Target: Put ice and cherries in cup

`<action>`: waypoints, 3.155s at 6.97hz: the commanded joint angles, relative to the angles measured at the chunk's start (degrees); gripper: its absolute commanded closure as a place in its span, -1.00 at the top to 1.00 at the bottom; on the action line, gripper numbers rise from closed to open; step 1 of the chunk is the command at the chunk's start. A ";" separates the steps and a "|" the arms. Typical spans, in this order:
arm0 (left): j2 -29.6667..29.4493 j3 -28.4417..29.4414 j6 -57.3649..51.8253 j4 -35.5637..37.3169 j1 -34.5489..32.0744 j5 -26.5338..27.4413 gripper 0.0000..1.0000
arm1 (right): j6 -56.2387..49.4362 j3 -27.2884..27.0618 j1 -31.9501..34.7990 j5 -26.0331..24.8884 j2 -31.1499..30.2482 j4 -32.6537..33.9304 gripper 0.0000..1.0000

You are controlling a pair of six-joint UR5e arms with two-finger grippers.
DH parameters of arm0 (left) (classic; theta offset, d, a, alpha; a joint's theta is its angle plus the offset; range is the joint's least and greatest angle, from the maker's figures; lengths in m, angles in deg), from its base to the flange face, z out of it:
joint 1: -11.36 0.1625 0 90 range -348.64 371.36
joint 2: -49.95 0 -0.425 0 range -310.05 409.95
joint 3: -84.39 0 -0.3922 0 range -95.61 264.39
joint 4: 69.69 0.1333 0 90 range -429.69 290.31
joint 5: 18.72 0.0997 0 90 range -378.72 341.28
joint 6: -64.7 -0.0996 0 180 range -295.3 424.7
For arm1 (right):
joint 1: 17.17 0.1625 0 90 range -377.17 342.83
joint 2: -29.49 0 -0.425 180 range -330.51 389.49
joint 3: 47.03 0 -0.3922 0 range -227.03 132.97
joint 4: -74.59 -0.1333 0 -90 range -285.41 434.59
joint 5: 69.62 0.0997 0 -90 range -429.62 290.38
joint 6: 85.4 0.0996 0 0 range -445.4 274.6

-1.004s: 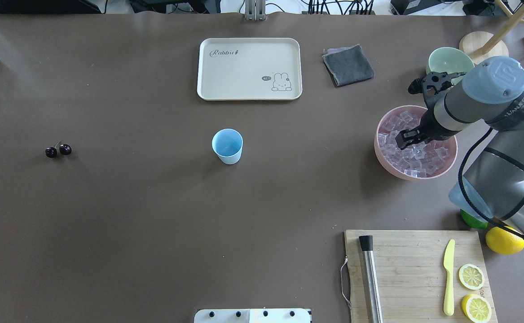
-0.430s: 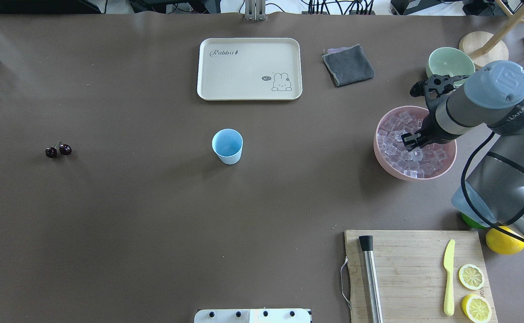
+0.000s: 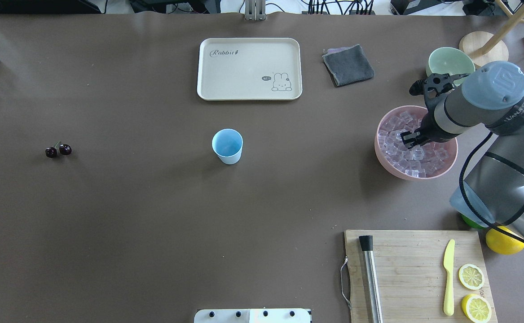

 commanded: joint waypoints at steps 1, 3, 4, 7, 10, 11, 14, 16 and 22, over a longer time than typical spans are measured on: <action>-0.13 0.08 0.00 -0.06 0.07 -0.05 0.95 | 0.02 -1.63 1.77 0.47 0.19 0.44 -1.00; -0.13 -0.18 0.09 0.02 0.07 -0.05 0.95 | 0.10 -5.14 4.41 2.93 2.02 4.99 -1.00; 0.05 -0.27 0.09 0.02 0.07 -0.14 0.95 | 0.19 -5.50 5.03 2.93 4.29 6.32 -1.00; 0.14 -1.50 0.09 0.02 -0.02 -0.14 0.96 | 9.65 -4.37 0.14 2.32 14.13 6.07 -1.00; 0.05 -1.59 0.09 0.02 0.07 -0.14 0.95 | 21.50 -0.44 -9.26 -4.77 23.52 3.18 -1.00; 0.05 -2.03 0.09 0.02 0.07 -0.14 0.95 | 23.64 3.07 -12.08 -7.32 27.48 1.51 -1.00; 0.31 -2.38 0.09 0.02 -0.02 -0.14 0.96 | 25.59 10.89 -15.18 -11.82 31.98 -8.31 -1.00; 0.40 -2.21 0.09 0.02 0.07 -0.14 0.95 | 25.59 15.75 -15.79 -11.92 33.93 -14.22 -1.00; 0.49 -1.68 0.00 0.02 0.07 -0.14 0.95 | 24.45 19.19 -16.76 -11.57 36.49 -15.64 1.00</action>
